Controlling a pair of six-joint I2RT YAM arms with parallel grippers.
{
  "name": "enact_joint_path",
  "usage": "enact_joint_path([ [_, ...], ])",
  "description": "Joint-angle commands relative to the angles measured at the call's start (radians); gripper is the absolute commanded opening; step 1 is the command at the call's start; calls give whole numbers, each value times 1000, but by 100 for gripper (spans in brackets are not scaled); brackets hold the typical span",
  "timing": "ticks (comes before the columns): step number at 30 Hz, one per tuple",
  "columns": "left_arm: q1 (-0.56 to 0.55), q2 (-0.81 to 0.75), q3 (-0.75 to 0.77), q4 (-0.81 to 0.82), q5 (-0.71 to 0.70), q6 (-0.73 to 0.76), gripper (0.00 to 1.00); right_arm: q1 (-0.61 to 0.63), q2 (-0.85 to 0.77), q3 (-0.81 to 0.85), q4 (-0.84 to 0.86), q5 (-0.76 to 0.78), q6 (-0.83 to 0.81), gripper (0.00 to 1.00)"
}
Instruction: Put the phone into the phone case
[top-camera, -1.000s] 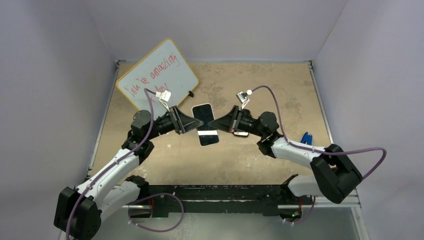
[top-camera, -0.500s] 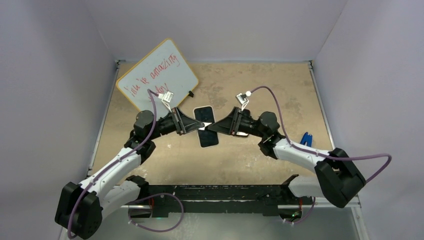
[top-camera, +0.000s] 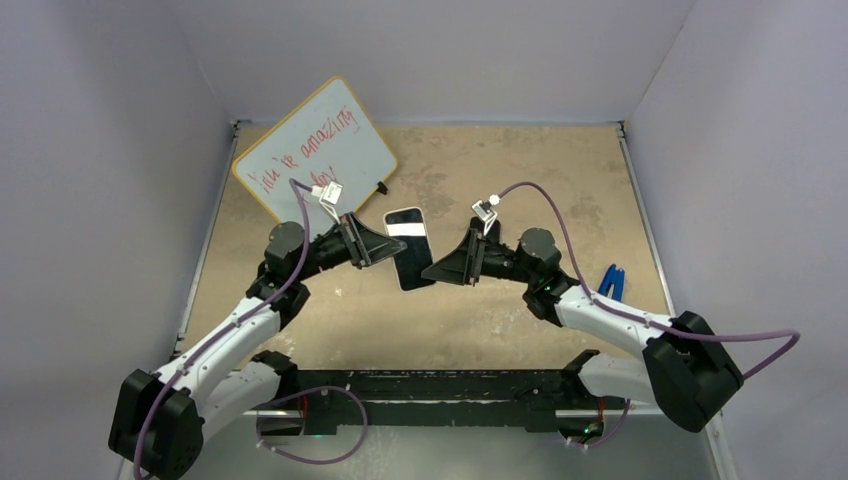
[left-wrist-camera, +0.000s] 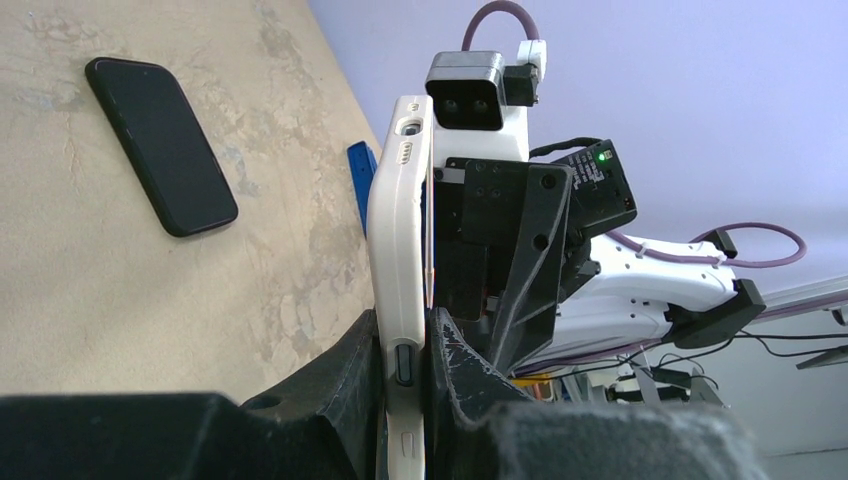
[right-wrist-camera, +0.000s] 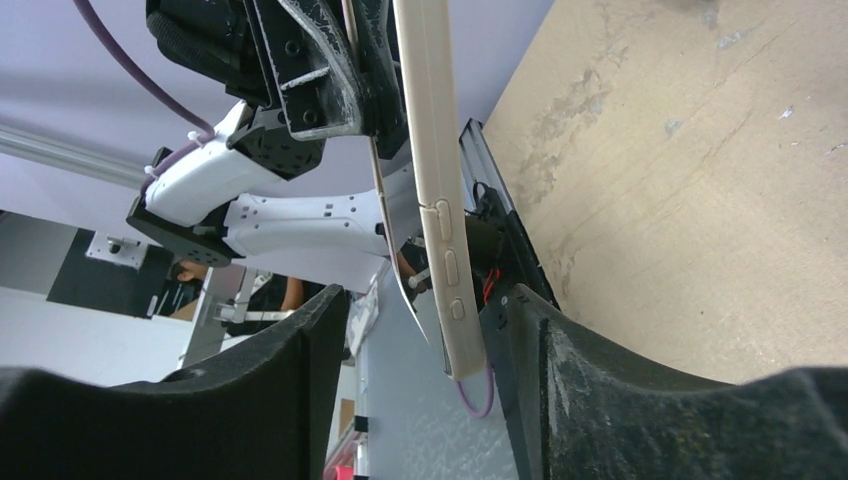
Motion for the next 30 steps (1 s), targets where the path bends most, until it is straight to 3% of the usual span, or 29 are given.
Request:
enact_joint_path([
  [1,2,-42,20,108,-33,17,0,6,4,13,27,-32,-5,60],
  [7,1,-52,4,92,-69,33,0,7,27,15,48,-36,24,50],
  [10,1,-56,10,60,-86,68,0,6,31,18,48,-29,38,30],
  [14,1,-58,124,-245,-181,277,0,6,19,18,22,12,51,0],
  [18,1,-53,185,-436,-251,405,0,6,10,45,-94,58,9,0],
  [23,1,-51,170,-407,-183,384,0,6,18,49,-120,73,-6,0],
  [26,1,-49,152,-368,-134,341,0,7,1,43,-151,90,-32,23],
  [30,1,-28,134,-327,-62,297,0,6,-102,64,-388,210,-161,56],
])
